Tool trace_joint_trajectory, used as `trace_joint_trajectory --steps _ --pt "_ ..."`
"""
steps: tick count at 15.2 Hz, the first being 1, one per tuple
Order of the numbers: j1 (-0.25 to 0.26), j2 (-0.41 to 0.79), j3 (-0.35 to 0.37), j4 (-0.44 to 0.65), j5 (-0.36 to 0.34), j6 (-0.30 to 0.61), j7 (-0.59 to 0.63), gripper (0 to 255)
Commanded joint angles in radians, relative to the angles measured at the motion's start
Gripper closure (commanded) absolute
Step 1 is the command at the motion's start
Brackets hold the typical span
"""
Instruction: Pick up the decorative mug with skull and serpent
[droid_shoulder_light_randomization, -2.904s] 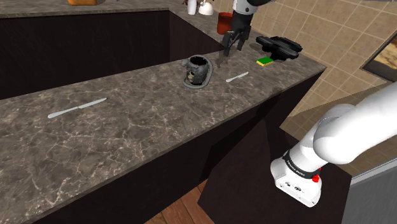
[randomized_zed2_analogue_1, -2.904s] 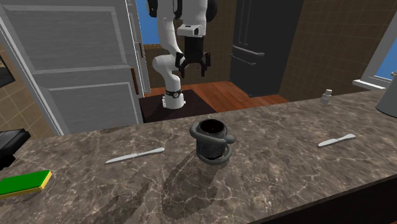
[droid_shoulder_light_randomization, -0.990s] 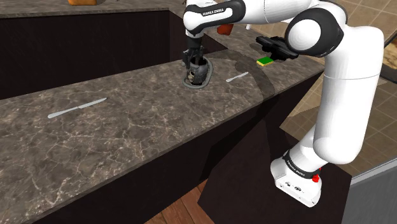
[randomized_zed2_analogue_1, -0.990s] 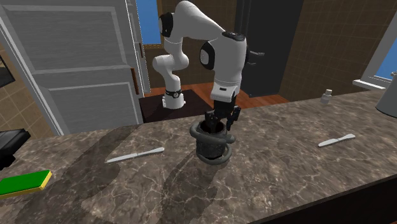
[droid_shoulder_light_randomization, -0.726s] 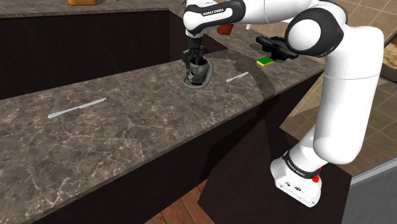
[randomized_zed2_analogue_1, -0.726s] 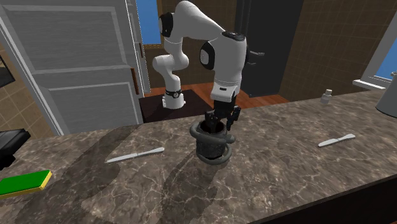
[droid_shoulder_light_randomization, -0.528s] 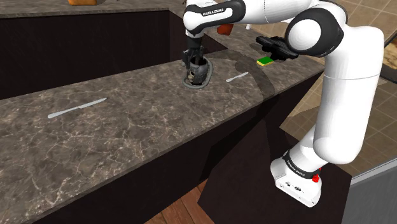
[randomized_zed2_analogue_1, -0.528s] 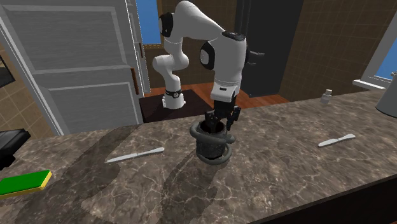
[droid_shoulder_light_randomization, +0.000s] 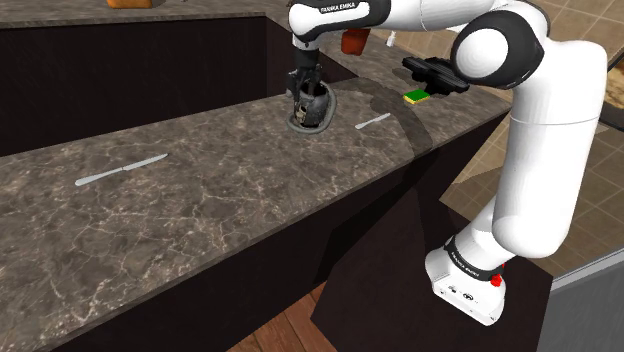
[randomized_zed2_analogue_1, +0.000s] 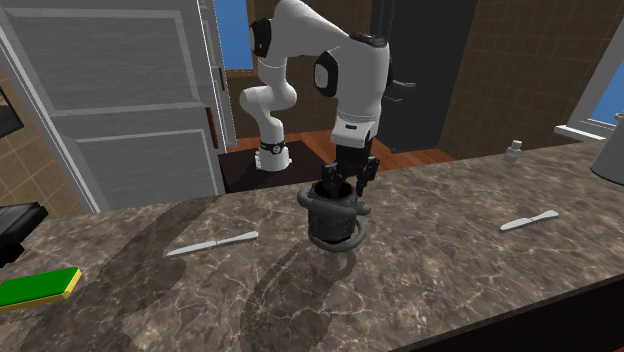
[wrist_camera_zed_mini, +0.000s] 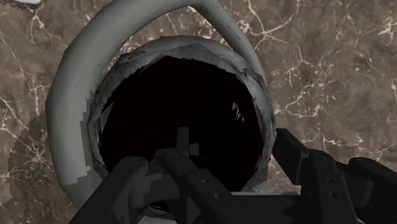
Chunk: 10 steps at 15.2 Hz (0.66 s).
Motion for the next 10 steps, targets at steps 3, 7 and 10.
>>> trace_joint_trajectory --steps 3,7,10 --pt "0.001 -0.014 0.0 0.041 -0.001 -0.052 0.001 255" --pt "0.001 -0.019 0.0 0.087 -0.001 -0.103 0.0 255" --pt "0.001 -0.02 0.0 0.101 -0.001 -0.118 0.0 255"
